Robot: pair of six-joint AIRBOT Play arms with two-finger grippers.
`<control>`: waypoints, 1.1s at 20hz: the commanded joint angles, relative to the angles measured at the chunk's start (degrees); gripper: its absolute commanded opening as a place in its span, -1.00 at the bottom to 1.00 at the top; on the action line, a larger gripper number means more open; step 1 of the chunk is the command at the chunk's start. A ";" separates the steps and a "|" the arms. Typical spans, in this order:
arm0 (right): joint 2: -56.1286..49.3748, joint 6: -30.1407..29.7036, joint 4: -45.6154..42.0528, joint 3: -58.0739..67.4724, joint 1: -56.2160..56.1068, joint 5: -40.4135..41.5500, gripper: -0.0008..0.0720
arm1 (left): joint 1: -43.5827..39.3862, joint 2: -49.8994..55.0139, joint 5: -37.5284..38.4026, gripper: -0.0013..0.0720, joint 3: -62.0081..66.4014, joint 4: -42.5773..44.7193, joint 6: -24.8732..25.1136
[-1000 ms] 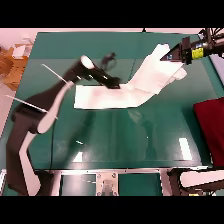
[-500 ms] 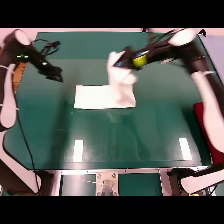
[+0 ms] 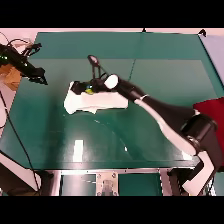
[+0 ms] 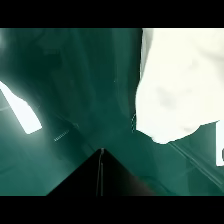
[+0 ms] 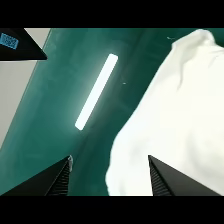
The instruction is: Fold the shirts.
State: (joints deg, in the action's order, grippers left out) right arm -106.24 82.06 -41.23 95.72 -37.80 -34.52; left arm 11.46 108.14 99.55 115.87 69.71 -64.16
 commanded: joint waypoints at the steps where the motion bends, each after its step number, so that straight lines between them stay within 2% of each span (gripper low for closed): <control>1: 5.40 0.50 -6.36 -0.13 9.64 -12.09 0.50 | 0.31 -0.04 0.61 -0.90 0.00 -0.96 0.13; 5: 9.16 3.98 -11.39 -0.94 27.71 -31.61 0.51 | 0.31 -0.04 0.98 -0.90 0.00 -3.67 0.11; 6: 9.14 4.37 -11.34 -3.04 30.97 -34.51 0.51 | 0.31 -0.04 1.01 -0.90 0.00 -4.15 0.07; 7: 9.14 4.55 -11.34 -6.43 33.44 -35.41 0.60 | 0.31 -0.04 1.01 -0.90 0.00 -4.15 -0.11; 9: 8.81 4.68 -9.14 -14.29 35.69 -32.46 0.66 | 0.31 -0.04 0.94 -0.90 0.00 -4.20 -0.42; 11: 6.45 1.38 -2.45 -19.28 35.17 -28.92 0.66 | 0.31 -0.04 0.74 -0.90 -0.07 -4.20 -0.52; 16: -3.43 -6.71 15.65 -17.88 28.37 -25.53 0.66 | 0.31 -0.04 0.57 -0.90 -0.13 -4.20 -0.94; 19: -5.44 -7.54 19.89 -14.38 25.14 -24.35 0.66 | 0.31 -0.04 0.57 -0.90 -0.13 -4.20 -0.94; 20: -5.44 -7.54 19.96 -13.03 24.61 -24.24 0.57 | 0.31 -0.04 0.57 -0.90 -0.13 -4.20 -0.94; 21: -5.42 -7.56 20.33 -11.43 24.28 -24.92 -0.19 | 0.31 -0.04 0.57 -0.90 -0.13 -4.20 -0.94; 22: -5.35 -7.54 20.72 -9.29 24.33 -26.25 -0.76 | 0.31 -0.04 0.57 -0.90 -0.13 -4.20 -0.94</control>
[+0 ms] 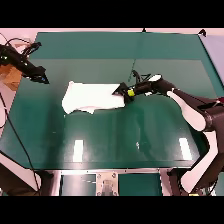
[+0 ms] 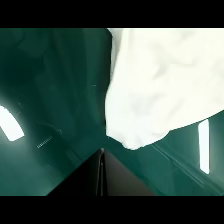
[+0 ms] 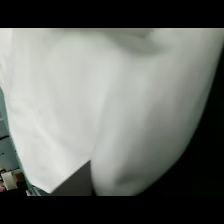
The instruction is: Fold the shirts.
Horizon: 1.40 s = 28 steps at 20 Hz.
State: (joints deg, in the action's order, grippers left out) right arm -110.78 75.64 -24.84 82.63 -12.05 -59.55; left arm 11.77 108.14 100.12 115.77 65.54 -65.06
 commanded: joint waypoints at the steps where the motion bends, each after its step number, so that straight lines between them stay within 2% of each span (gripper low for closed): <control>1: -0.61 -1.07 4.50 6.16 -1.33 -2.82 -0.93 | 0.00 -0.04 0.04 -0.90 -0.02 -0.02 -0.04; 5: 4.76 -0.20 4.39 15.78 3.21 -6.14 -0.93 | 0.00 -0.04 0.61 -0.90 -0.02 -0.02 -0.04; 9: 15.96 2.03 3.06 18.08 15.65 -9.70 -0.93 | 0.00 -0.04 1.05 -0.90 -0.02 -0.02 -0.04; 13: 27.26 8.94 -8.66 18.08 32.24 -14.71 -0.94 | 0.00 -0.04 1.03 -0.90 -0.02 -0.07 -0.07; 20: 38.32 14.71 -23.98 16.83 63.93 -25.79 -0.94 | 0.00 -0.02 0.48 -0.90 -0.13 -1.49 -0.90; 24: 43.93 19.80 -37.94 10.86 75.56 -29.55 -0.94 | 0.00 -0.02 -0.07 -0.90 -0.13 -2.89 -0.90; 28: 48.63 22.25 -50.77 -1.16 82.71 -32.54 -0.94 | 0.00 -0.02 0.02 -0.90 -0.13 -3.15 -0.90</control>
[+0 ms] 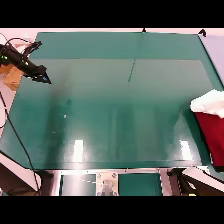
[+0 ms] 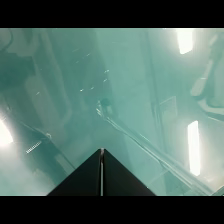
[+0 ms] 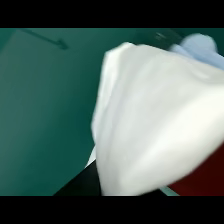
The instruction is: Fold the shirts.
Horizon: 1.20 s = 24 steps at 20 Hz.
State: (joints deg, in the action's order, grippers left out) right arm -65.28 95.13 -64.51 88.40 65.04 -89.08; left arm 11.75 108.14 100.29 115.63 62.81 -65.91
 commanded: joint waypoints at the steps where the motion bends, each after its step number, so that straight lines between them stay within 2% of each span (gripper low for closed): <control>1: 4.00 3.91 -14.51 -10.71 6.78 -3.19 -0.93 | 0.02 -0.02 -0.13 -0.90 0.00 -0.42 -0.04; 4: 5.27 4.35 -23.78 -20.02 8.63 -1.75 -0.93 | 0.02 -0.02 0.37 -0.90 0.00 -0.42 -0.02; 5: 5.22 4.35 -24.50 -22.64 9.14 -0.85 -0.84 | 0.02 -0.02 0.37 -0.90 0.00 -0.42 0.00; 7: 4.92 4.44 -24.55 -26.10 9.92 0.11 0.60 | 0.02 -0.02 0.37 -0.90 0.00 -0.52 -0.02; 8: 4.55 5.01 -24.65 -26.14 9.88 0.11 0.64 | 0.02 -0.02 0.26 -0.90 0.00 -0.52 -0.02; 10: 3.96 5.25 -21.88 -23.74 9.68 0.61 0.63 | 0.02 -0.04 -0.33 -0.90 0.00 -1.18 -0.02; 11: 3.80 5.18 -17.84 -22.01 9.14 1.55 0.61 | 0.02 -0.11 -0.42 -0.90 0.02 -1.57 -0.02; 12: 3.80 5.07 -12.85 -20.26 7.96 3.21 0.33 | 0.02 -0.44 -0.48 -0.90 0.00 -1.60 -0.04; 13: 3.82 3.06 -6.60 -18.45 5.88 5.33 -0.49 | 0.02 -0.83 -0.68 -0.91 0.02 -1.97 -0.04; 14: 3.87 0.79 -0.81 -17.09 3.41 7.58 -0.87 | 0.02 -1.68 -1.01 -0.91 -0.28 -2.25 -0.22; 16: 4.13 -1.92 6.80 -15.58 -4.42 12.22 -0.93 | 0.00 -4.09 -1.33 -0.91 -2.45 -2.64 -1.53; 17: 4.66 -2.89 7.34 -15.72 -8.76 14.27 -0.93 | -0.04 -6.08 -1.79 -0.91 -5.16 -3.43 -1.66; 20: 7.80 -7.06 6.80 -19.54 -22.75 16.06 -0.93 | -0.04 -15.43 -5.33 -0.91 -19.08 -5.35 -1.51; 24: 16.96 -7.30 4.09 -36.76 -41.05 17.79 -0.93 | -0.04 -33.09 -11.96 -0.91 -44.52 -5.40 -1.53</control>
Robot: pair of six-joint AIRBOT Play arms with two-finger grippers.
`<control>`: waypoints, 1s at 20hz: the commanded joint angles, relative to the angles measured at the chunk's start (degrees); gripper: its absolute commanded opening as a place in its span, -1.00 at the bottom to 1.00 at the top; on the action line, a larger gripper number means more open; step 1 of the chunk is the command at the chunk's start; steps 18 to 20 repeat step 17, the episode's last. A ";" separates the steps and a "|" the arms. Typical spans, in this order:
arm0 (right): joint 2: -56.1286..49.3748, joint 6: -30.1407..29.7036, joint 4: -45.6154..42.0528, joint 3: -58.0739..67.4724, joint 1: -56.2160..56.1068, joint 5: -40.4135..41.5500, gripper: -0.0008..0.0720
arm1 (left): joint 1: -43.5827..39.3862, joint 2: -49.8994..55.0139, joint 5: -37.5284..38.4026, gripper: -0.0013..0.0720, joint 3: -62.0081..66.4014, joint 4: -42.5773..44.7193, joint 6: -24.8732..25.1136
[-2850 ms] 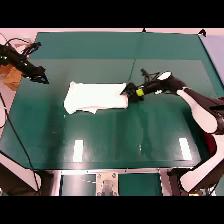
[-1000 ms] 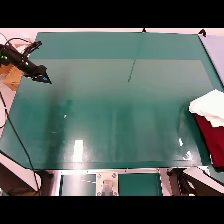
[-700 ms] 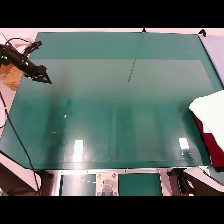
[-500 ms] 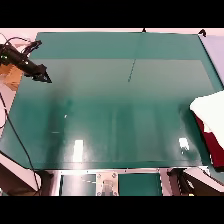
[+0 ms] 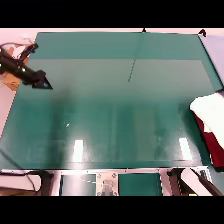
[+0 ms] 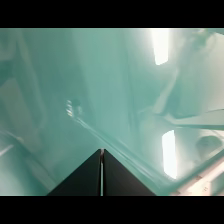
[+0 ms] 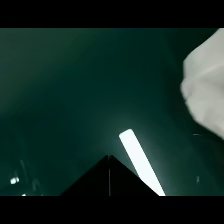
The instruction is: Fold the shirts.
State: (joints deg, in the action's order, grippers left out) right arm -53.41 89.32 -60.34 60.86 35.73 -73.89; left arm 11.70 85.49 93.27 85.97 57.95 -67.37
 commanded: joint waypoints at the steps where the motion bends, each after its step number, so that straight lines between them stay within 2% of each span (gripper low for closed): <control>1: 7.56 -0.92 -0.09 -14.43 -15.89 3.89 -0.93 | 0.00 -14.60 -6.58 -0.91 -20.37 -0.52 -0.07; 3: 11.19 0.70 -0.09 -22.25 -22.43 6.82 -0.93 | 0.00 -22.12 -9.38 -0.90 -29.51 -0.52 -0.07; 5: 12.48 0.79 0.13 -25.70 -26.64 9.46 -0.93 | 0.02 -25.90 -11.10 -0.90 -33.40 -0.50 0.94; 8: 12.39 0.57 0.22 -25.79 -29.81 9.42 -0.93 | 0.02 -26.21 -9.77 -0.90 -33.66 -0.52 0.39; 20: 12.39 0.59 0.31 -25.79 -29.86 9.42 -0.93 | 0.02 -26.21 -10.58 -0.90 -33.66 -1.27 -0.11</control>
